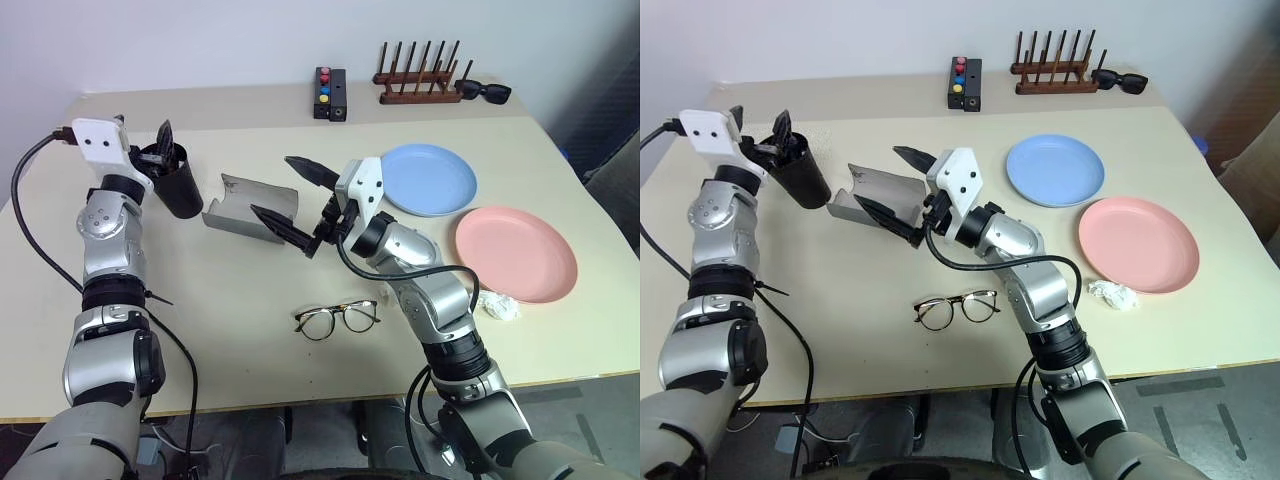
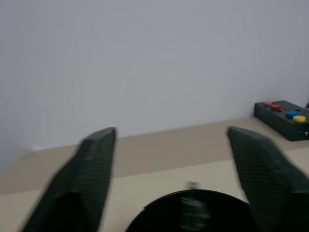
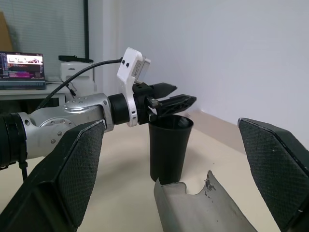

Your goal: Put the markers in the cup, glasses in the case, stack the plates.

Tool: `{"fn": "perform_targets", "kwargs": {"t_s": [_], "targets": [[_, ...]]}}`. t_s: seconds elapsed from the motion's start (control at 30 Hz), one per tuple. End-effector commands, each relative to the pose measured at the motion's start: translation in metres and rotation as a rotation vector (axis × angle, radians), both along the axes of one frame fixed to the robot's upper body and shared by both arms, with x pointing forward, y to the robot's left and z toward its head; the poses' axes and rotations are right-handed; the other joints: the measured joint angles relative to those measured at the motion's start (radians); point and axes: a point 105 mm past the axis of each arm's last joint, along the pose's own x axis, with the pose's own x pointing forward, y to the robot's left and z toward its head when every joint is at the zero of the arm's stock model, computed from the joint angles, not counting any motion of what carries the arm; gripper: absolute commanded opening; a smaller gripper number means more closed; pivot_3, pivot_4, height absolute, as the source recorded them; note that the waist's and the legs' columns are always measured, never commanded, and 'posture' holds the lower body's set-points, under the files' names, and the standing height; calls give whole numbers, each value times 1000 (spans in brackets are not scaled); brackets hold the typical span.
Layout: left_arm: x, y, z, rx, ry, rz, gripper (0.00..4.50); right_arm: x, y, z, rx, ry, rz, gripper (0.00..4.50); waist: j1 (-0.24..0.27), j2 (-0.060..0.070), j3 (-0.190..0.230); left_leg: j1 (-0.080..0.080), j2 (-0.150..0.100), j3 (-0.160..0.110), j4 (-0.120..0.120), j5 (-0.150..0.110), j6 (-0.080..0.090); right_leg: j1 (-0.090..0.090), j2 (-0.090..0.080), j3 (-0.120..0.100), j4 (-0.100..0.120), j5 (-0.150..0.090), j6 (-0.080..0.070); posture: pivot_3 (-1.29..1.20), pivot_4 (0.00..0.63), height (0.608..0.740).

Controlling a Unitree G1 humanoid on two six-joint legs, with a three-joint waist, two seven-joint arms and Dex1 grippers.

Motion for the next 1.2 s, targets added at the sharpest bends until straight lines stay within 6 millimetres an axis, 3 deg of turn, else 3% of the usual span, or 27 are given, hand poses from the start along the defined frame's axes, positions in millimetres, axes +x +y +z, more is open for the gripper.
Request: {"fn": "perform_targets", "kwargs": {"t_s": [0.03,0.2,0.3,0.37,0.47,0.5,0.6,0.77,0.93,1.2], "targets": [[-5,1,13,-7,-55,-2,3630,-10,1,13,33,-45,25,4500,0,0,0,0,0,0,0,0,0,0,0,0,0,0,0,0,150,739],[-12,-5,34,-3,-116,-52,3630,-8,-2,12,24,-48,14,4500,1,0,0,0,0,0,0,0,0,0,0,0,0,0,0,0,150,739],[-23,-32,60,69,-144,-272,3630,-2,-13,11,7,-51,-17,4500,1,0,0,0,0,0,0,0,0,0,0,0,0,0,0,0,150,739],[-29,-44,66,110,-132,-369,3630,0,-17,11,-1,-53,-31,4500,0,0,0,-1,0,0,0,0,0,0,0,0,0,0,0,0,150,739],[-39,-67,66,247,-32,-583,4457,3,-30,11,-28,-64,-60,4500,-1,0,0,0,0,0,0,0,0,0,0,0,0,0,0,0,150,739],[-41,-72,64,276,1,-632,4457,4,-33,11,-34,-66,-63,4500,-1,0,0,0,0,0,0,0,0,0,0,0,0,0,0,0,150,739],[-48,-87,33,443,220,-780,4457,2,-41,7,-78,-64,-59,4500,-2,0,0,0,0,0,0,0,0,0,0,0,0,0,0,0,150,739],[-51,-83,-24,639,571,-889,4457,-11,-43,-6,-154,-37,-1,4500,-2,0,0,0,0,0,-1,0,0,0,0,0,0,0,0,0,150,739],[-39,-75,-44,677,704,-875,4457,-22,-41,-15,-196,-10,46,4500,1,0,1,-1,0,0,0,0,0,0,0,0,0,-1,0,0,150,739],[-26,-64,-70,803,857,-828,4457,-23,-41,-17,-199,2,41,4500,1,0,1,-2,0,0,0,0,0,0,0,0,-1,-1,0,0,150,739]]}}
